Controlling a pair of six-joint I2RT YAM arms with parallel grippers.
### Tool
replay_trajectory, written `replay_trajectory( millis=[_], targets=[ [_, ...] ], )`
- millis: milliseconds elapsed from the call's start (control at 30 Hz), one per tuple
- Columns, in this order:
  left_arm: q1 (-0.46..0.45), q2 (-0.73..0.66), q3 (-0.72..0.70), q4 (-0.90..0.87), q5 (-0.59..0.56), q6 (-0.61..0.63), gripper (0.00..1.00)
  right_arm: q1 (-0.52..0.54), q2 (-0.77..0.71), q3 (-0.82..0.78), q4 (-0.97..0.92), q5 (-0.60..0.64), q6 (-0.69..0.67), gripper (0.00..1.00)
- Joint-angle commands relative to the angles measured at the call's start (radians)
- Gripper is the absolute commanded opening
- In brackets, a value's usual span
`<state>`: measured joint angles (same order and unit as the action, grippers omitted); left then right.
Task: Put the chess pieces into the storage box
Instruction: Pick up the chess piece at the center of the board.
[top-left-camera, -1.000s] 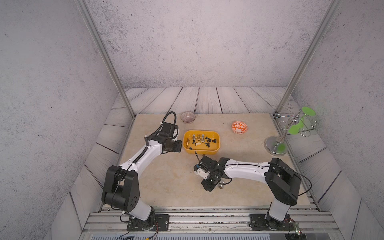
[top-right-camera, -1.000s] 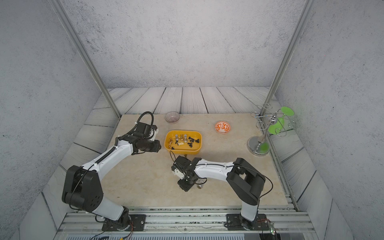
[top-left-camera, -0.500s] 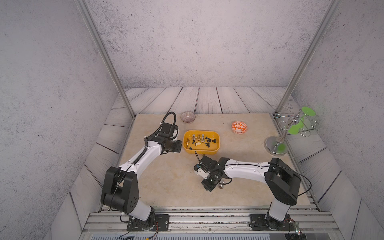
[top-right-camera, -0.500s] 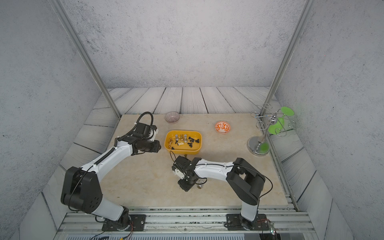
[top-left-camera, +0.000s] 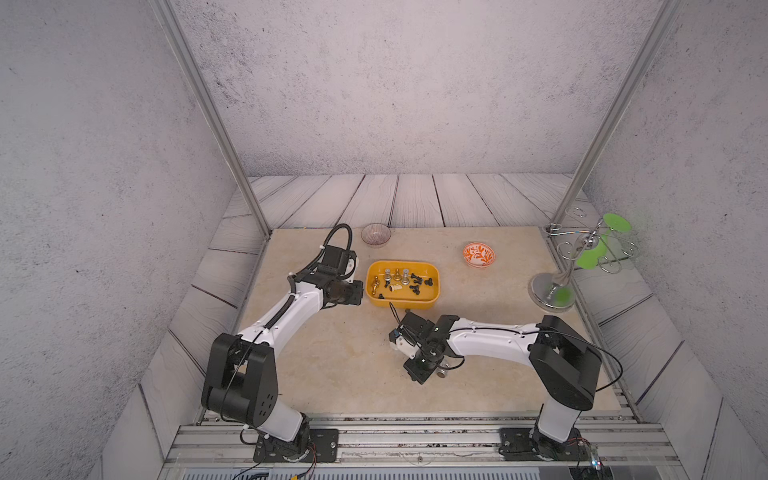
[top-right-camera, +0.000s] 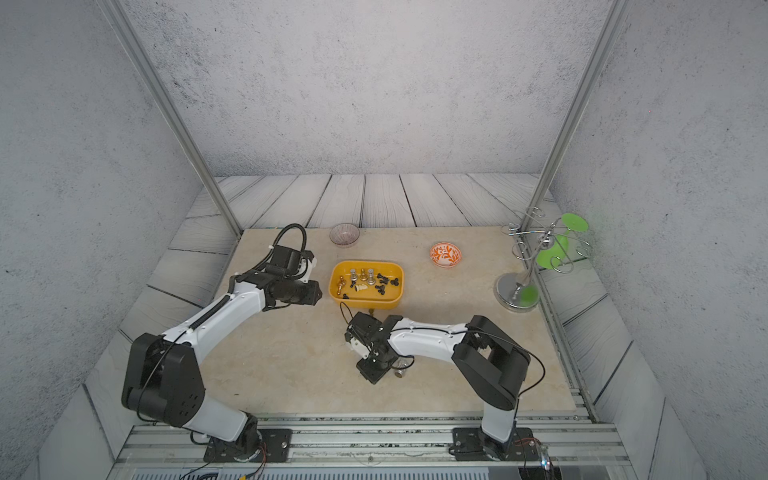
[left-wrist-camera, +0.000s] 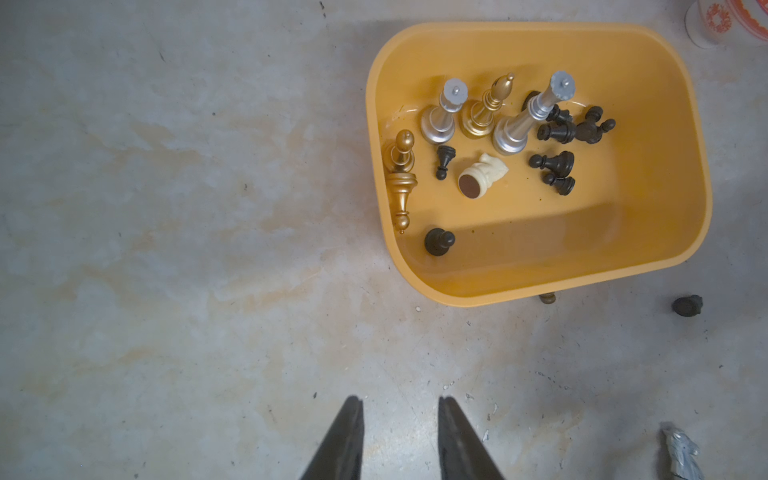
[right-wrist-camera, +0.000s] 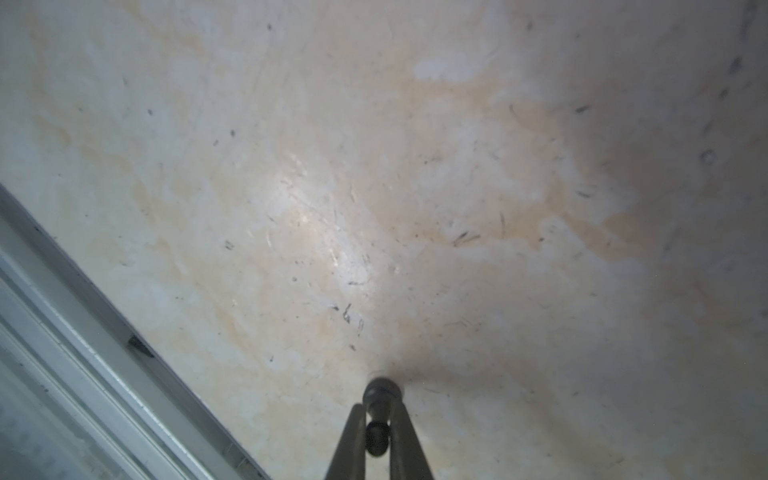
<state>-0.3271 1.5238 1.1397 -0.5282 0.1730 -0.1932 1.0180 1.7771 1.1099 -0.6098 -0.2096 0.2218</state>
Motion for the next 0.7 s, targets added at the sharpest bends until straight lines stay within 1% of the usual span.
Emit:
replay_trajectory(
  millis=[0,167,300,400,533,667],
  targets=[
    [0.005,-0.017,0.011,0.009,0.003,-0.011,0.34,0.005,0.025,0.002,-0.014,0.012,0.005,0.12],
    [0.005,0.000,0.038,0.007,0.009,-0.006,0.34,-0.009,0.022,0.020,-0.029,0.013,-0.022,0.11],
    [0.005,0.020,0.075,-0.008,0.013,-0.001,0.34,-0.057,-0.006,0.063,-0.059,-0.025,-0.053,0.11],
    [0.005,0.028,0.100,-0.006,0.016,0.011,0.34,-0.108,-0.024,0.131,-0.104,-0.050,-0.098,0.11],
    [0.005,0.039,0.138,0.013,0.020,0.020,0.34,-0.206,-0.028,0.259,-0.162,-0.107,-0.157,0.11],
    [0.006,0.057,0.183,0.017,0.019,0.021,0.34,-0.309,0.012,0.404,-0.177,-0.135,-0.204,0.11]
  ],
)
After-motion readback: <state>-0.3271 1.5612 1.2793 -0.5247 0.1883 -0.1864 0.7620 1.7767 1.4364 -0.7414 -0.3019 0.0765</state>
